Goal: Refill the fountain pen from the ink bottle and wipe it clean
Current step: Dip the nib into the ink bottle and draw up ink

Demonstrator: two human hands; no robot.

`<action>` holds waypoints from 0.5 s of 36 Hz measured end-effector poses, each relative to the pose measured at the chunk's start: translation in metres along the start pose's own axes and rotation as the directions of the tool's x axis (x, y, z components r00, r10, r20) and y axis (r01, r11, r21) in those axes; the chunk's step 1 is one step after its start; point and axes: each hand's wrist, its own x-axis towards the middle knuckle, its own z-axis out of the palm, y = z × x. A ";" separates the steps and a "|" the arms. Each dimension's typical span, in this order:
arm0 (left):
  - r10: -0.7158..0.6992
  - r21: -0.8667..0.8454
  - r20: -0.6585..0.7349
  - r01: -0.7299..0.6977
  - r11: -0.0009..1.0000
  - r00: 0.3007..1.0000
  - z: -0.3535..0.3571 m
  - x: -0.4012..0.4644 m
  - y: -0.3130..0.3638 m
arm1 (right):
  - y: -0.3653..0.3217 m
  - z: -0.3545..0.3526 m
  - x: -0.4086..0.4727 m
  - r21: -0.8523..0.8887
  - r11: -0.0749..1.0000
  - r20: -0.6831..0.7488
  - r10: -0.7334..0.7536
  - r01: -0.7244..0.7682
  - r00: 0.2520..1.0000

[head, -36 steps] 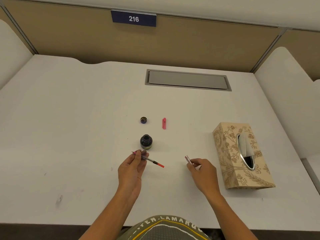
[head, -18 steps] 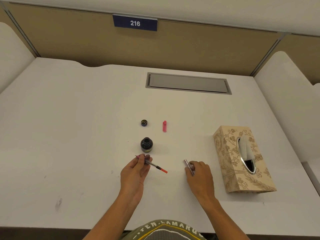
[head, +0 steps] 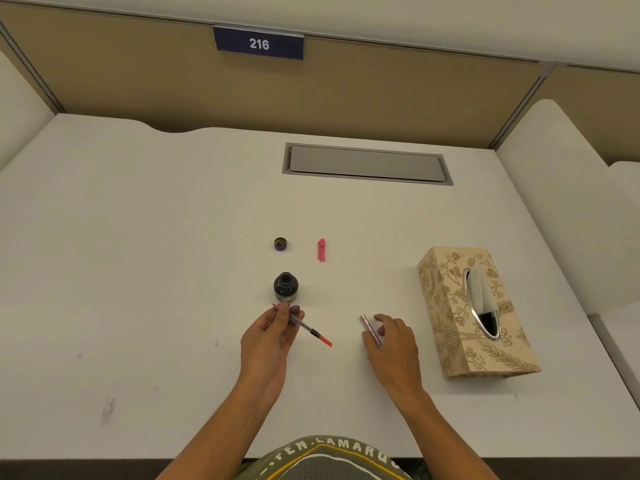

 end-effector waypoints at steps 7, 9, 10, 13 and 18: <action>-0.001 0.005 0.000 0.001 1.000 1.000 0.004 0.001 0.000 | -0.020 -0.020 -0.011 0.106 0.992 -0.118 -0.055 0.068 0.991; -0.007 0.017 0.001 0.007 1.000 1.000 0.006 0.001 -0.001 | -0.027 -0.026 -0.017 0.213 0.970 -0.102 -0.096 0.117 0.990; -0.009 0.021 0.003 0.009 1.000 1.000 0.008 0.001 -0.001 | -0.032 -0.029 -0.021 0.275 0.952 -0.080 -0.118 0.135 0.990; -0.009 0.033 0.008 0.009 0.999 1.000 0.010 0.001 -0.003 | -0.048 -0.034 -0.034 0.378 0.912 0.017 -0.176 0.157 0.984; -0.040 0.022 0.019 0.040 0.999 0.999 0.013 0.002 -0.007 | -0.058 -0.032 -0.048 0.317 0.933 0.121 -0.216 0.169 0.969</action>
